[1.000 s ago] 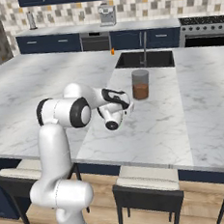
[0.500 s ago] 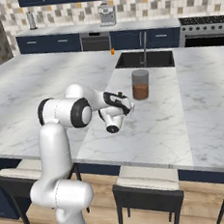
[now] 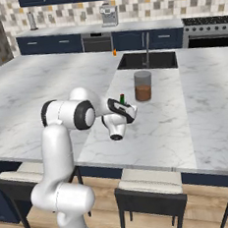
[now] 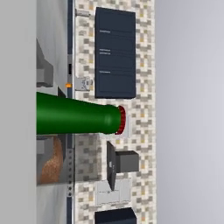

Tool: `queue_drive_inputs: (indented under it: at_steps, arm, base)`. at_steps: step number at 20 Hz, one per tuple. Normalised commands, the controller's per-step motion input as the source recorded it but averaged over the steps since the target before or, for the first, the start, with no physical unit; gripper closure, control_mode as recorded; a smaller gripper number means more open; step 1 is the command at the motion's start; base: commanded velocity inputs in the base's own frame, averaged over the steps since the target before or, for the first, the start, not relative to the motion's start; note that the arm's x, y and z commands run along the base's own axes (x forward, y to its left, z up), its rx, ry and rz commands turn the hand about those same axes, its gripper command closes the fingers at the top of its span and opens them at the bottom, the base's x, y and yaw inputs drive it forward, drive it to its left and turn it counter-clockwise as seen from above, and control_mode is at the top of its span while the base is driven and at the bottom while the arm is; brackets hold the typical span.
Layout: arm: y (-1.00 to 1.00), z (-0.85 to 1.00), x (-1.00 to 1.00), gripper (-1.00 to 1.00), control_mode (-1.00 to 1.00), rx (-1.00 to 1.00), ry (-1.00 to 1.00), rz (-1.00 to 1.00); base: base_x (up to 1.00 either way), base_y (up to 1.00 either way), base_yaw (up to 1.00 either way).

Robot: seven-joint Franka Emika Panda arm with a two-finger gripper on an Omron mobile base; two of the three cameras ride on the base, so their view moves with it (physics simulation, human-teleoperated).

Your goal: Open the cabinet directly in front. Then move the beer and the mug to the dining counter with the jar on it.

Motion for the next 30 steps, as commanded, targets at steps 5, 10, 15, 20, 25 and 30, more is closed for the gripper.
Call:
queue_drive_inputs:
  at_steps: [5,10,15,20,25,30]
  arm:
    - [0.01,-0.09,0.0,1.0,-1.0,-0.01,-0.06,0.01]
    - [0.03,-0.03,0.0,1.0,-1.0,-0.1,0.0,0.0]
    - [0.07,-0.04,0.0,1.0,-1.0,-0.12,0.0,0.0]
    - [0.0,0.0,0.0,-1.0,-1.0,0.0,0.0,0.0]
    - [0.0,0.0,0.0,-1.0,-1.0,0.0,0.0,0.0]
    - [0.0,0.11,-0.01,-1.0,-1.0,0.0,0.0,0.0]
  base:
    - [0.0,0.0,0.0]
    - [0.0,0.0,0.0]
    - [0.0,0.0,0.0]
    - [0.0,0.0,0.0]
    - [0.0,0.0,0.0]
    - [0.0,0.0,0.0]
